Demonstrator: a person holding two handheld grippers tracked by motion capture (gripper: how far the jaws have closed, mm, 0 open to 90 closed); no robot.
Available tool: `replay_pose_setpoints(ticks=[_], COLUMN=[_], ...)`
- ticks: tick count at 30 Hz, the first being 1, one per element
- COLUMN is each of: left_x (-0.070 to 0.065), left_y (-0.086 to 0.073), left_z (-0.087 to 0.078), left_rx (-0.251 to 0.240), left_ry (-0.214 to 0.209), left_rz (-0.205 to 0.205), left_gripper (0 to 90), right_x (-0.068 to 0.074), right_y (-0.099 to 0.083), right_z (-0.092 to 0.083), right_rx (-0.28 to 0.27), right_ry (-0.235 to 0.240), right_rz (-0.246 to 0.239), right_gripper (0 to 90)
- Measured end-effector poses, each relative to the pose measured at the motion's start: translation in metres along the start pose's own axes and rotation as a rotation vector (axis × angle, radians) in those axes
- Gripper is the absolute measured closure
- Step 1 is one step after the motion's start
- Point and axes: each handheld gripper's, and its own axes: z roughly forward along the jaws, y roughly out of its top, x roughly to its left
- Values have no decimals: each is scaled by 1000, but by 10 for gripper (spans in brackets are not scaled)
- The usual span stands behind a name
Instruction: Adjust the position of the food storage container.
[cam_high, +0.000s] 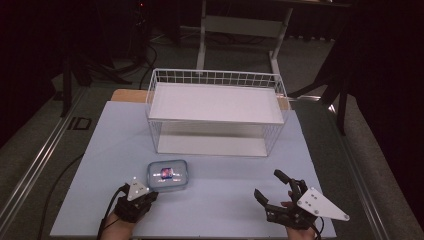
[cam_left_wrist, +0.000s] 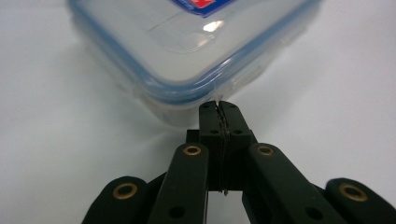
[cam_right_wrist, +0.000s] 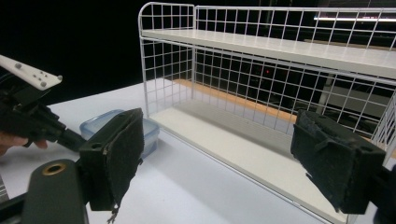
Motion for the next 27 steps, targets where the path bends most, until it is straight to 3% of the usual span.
replay_pose_setpoints(ticks=[7, 11, 13, 16, 17, 21, 27], left_x=[21, 39, 52, 70, 74, 77, 77], left_y=[-2, -2, 2, 11, 14, 23, 28], left_z=[-2, -11, -13, -10, -8, -1, 9], left_rx=[27, 5, -16, -34, -30, -16, -3], left_ry=[-8, 18, 20, 17, -8, -42, -59], left_rz=[-44, -61, -90, -84, -100, -97, -108], left_gripper=[900, 900, 900, 900, 900, 900, 900], right_x=[0, 0, 0, 1, 2, 2, 0], right_y=[0, 0, 0, 0, 0, -1, -3], right_z=[-1, 0, 1, 1, 1, 2, 3], right_rx=[-1, 1, 1, 4, 4, 6, 15], right_ry=[2, 0, 1, 3, 5, 7, 14], right_rz=[3, 3, 1, 1, -1, -2, 20], right_gripper=[173, 174, 173, 173, 174, 174, 174])
